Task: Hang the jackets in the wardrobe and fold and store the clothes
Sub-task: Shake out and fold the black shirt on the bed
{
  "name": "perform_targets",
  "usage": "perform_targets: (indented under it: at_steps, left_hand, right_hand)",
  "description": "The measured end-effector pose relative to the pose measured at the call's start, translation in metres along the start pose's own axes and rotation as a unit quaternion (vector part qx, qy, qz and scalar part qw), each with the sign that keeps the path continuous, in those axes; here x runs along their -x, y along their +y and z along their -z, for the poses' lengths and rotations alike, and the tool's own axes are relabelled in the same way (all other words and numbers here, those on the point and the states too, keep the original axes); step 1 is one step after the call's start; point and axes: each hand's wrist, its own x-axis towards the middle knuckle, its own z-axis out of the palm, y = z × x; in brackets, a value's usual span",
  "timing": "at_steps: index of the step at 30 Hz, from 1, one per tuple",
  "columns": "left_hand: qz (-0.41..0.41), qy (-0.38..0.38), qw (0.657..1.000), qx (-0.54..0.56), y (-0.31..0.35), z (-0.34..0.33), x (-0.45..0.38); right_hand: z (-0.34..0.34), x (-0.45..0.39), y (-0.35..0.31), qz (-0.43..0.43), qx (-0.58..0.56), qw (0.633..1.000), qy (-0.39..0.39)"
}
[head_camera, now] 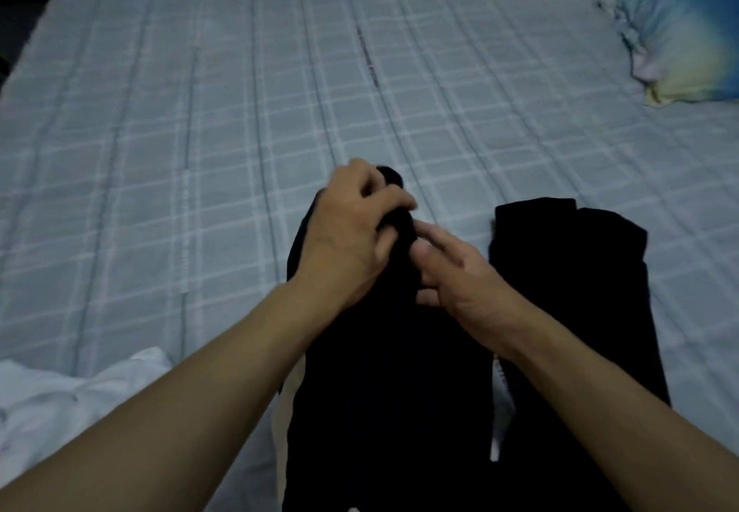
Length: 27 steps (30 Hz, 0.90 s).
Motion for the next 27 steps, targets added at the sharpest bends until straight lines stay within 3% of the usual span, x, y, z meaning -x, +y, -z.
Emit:
perform_targets:
  at_steps: [2, 4, 9, 11, 15, 17, 19, 22, 25, 27]
  left_hand:
    - [0.003, -0.105, 0.993, 0.055, 0.004, -0.014, 0.003]
    - [0.019, -0.163, 0.984, 0.069, -0.002, -0.018, 0.012]
    - [0.086, -0.111, 0.989, -0.041, -0.021, -0.004, 0.060]
    - [0.091, -0.117, 0.985, -0.091, -0.027, 0.001, 0.080]
    - [0.085, -0.186, 0.964, -0.173, -0.023, -0.005, 0.110]
    - [0.071, -0.187, 0.961, -0.191, -0.011, -0.010, 0.121]
    - [0.040, -0.196, 0.960, -0.195, 0.002, -0.015, 0.131]
    - [0.037, -0.257, 0.945, -0.199, 0.009, -0.021, 0.147]
    - [0.069, -0.302, 0.927, -0.212, 0.000, -0.023, 0.153]
    - [0.085, -0.323, 0.916, -0.222, -0.005, -0.024, 0.152]
  right_hand:
    - [0.002, 0.011, -0.002, 0.013, 0.050, 0.998, 0.039]
    - [0.010, 0.016, 0.012, -0.016, 0.033, 0.991, 0.127]
    - [0.050, 0.012, 0.041, -0.017, 0.097, 0.928, 0.359]
    - [0.068, 0.004, 0.042, -0.006, 0.161, 0.901, 0.402]
    - [0.056, 0.020, 0.038, -0.097, 0.135, 0.932, 0.322]
    - [0.033, 0.048, 0.041, -0.070, 0.174, 0.937, 0.294]
    - [0.011, 0.084, 0.048, -0.056, 0.247, 0.933, 0.257]
    - [-0.011, 0.118, 0.067, -0.125, 0.367, 0.907, 0.163]
    - [-0.008, 0.122, 0.084, -0.152, 0.437, 0.870, 0.168]
    - [-0.002, 0.130, 0.087, -0.169, 0.399, 0.884, 0.176]
